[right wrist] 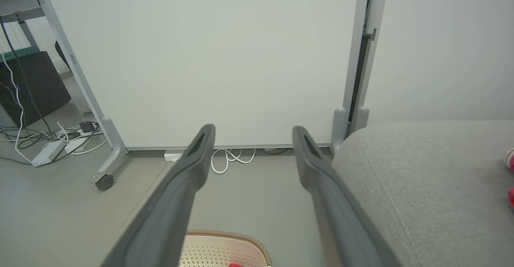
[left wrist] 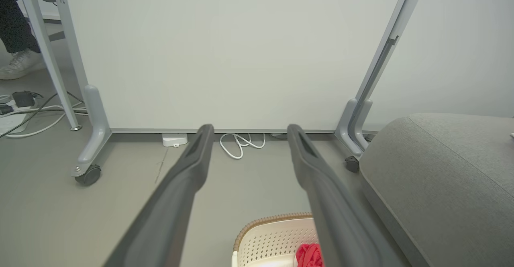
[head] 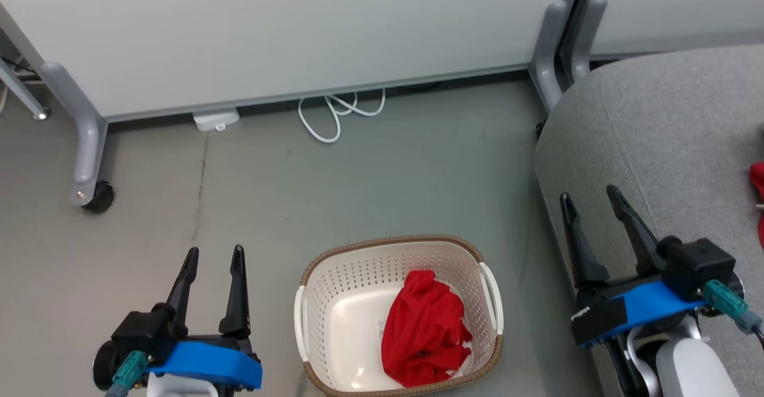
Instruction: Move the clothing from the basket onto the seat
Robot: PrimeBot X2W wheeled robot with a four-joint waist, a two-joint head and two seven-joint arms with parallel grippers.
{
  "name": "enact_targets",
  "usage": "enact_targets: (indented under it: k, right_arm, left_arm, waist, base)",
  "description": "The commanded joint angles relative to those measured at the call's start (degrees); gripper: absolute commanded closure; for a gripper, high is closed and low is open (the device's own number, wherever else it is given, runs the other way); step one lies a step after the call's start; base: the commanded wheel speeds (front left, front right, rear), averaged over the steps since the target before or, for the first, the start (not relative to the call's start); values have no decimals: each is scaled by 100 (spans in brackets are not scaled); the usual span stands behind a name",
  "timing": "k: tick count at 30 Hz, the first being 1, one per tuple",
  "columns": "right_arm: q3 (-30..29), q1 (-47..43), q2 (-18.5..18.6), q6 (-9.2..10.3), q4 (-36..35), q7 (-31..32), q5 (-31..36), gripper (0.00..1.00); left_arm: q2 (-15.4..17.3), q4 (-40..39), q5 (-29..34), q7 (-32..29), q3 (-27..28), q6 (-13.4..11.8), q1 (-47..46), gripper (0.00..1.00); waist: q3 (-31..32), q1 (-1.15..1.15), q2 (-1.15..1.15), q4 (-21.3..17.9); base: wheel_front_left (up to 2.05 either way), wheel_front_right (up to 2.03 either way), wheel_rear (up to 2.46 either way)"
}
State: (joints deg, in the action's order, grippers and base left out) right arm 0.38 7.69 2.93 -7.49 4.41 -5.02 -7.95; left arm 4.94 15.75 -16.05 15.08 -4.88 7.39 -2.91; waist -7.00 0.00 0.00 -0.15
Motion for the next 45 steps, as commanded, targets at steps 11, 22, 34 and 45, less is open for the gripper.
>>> enact_targets:
  k: [11,22,34,45]
  right_arm:
    - [300,1169,-7,-1,-165,-289,95,0]
    - [735,2311,-9,-1,-209,-628,54,0]
    - [892,2591,-8,-1,-366,-640,154,0]
    - [949,2530,-8,-1,-623,-584,69,0]
  left_arm:
    - [358,105,125,13,-461,11,-1152,0]
    - [746,843,292,14,-1248,11,-2293,0]
    - [676,2653,-193,1,-2882,10,-3526,0]
    - [479,4023,-651,-126,-3585,9,-4205,0]
  waist:
    - [-2182,0,0,-694]
    - [-3492,0,0,-1441]
    - [-4142,0,0,-1545]
    - [-4448,0,0,-1555]
  base:
    - [0,0,0]
    - [0,0,0]
    - [0,0,0]
    - [0,0,0]
